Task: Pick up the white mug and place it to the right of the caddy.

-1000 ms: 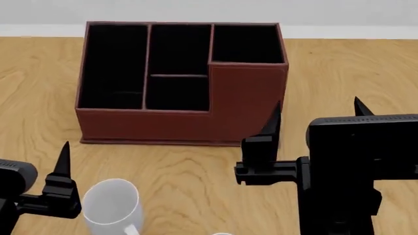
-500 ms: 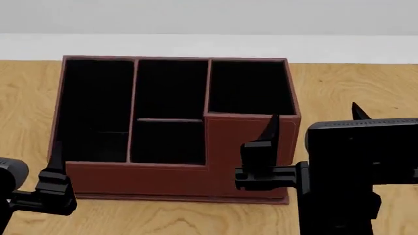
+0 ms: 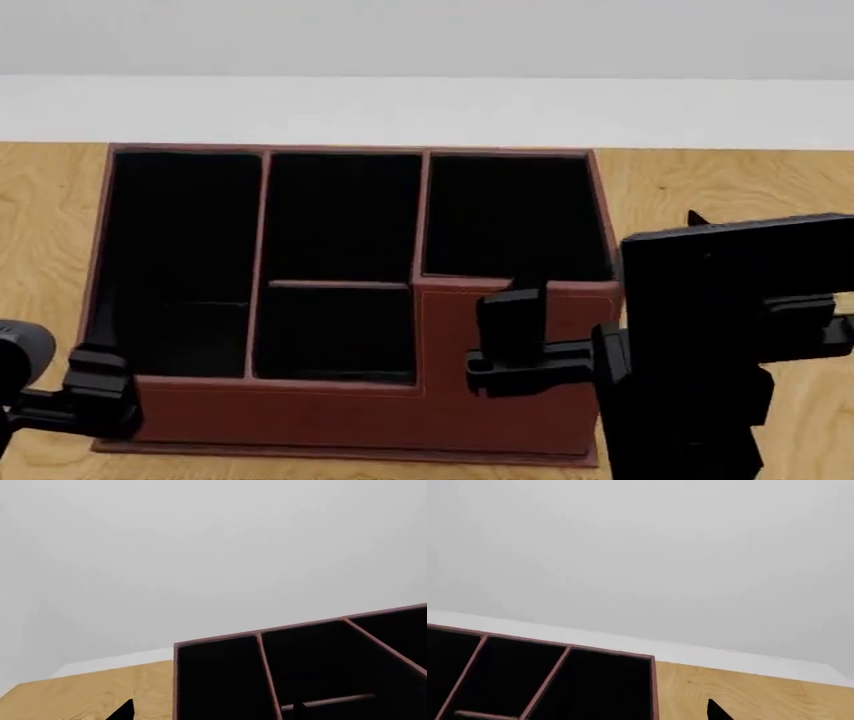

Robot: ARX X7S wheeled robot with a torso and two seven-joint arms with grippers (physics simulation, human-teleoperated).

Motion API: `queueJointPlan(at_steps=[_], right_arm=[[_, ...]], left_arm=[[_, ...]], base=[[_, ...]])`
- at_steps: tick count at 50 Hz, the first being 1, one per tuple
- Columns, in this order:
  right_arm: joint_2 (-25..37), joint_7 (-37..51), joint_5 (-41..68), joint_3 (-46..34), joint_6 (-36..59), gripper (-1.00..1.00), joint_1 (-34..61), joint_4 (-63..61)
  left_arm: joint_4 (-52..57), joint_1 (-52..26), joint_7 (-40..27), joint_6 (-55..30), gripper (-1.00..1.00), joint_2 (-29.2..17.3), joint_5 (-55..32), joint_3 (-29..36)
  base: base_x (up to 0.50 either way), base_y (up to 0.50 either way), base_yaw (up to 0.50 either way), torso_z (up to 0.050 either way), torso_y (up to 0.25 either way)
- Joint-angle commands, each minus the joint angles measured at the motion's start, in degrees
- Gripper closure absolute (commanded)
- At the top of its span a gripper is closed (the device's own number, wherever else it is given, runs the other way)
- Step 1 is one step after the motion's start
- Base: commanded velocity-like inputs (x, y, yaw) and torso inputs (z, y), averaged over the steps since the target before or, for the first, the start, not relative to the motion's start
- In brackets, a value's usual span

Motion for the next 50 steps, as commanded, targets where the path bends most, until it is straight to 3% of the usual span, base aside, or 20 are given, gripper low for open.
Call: queueJointPlan(at_steps=[1, 5, 10, 30, 50], right_arm=[[9.34, 35.72, 43.43, 7.15, 5.88, -1.00, 10.92, 7.40], [10.31, 47.01, 75.23, 5.32, 4.88, -1.00, 14.73, 11.64], [10.47, 53.20, 86.29, 1.76, 1.69, -1.00, 17.44, 15.05], [7.65, 56.52, 99.98, -10.66, -3.67, -1.00, 20.61, 17.44], [4.75, 57.37, 104.25, -19.99, -6.44, -1.00, 22.48, 20.10]], left_arm=[[0.33, -1.90, -0.17, -2.78, -1.00, -2.56, 0.57, -0.36], [0.18, -2.79, -0.30, -3.32, -1.00, -4.04, 1.12, -0.49], [0.69, -3.84, -0.30, -4.73, -1.00, -5.01, 1.34, -1.61], [-0.17, -2.32, -1.07, -4.81, -1.00, -7.90, 2.75, -8.06], [-0.06, 0.49, -1.10, -3.63, -1.00, -9.38, 3.25, -12.66]], base=[[0.00, 0.00, 0.00, 0.000, 0.000], [0.00, 0.00, 0.00, 0.000, 0.000], [0.00, 0.00, 0.00, 0.000, 0.000], [0.00, 0.00, 0.00, 0.000, 0.000], [0.00, 0.00, 0.00, 0.000, 0.000]])
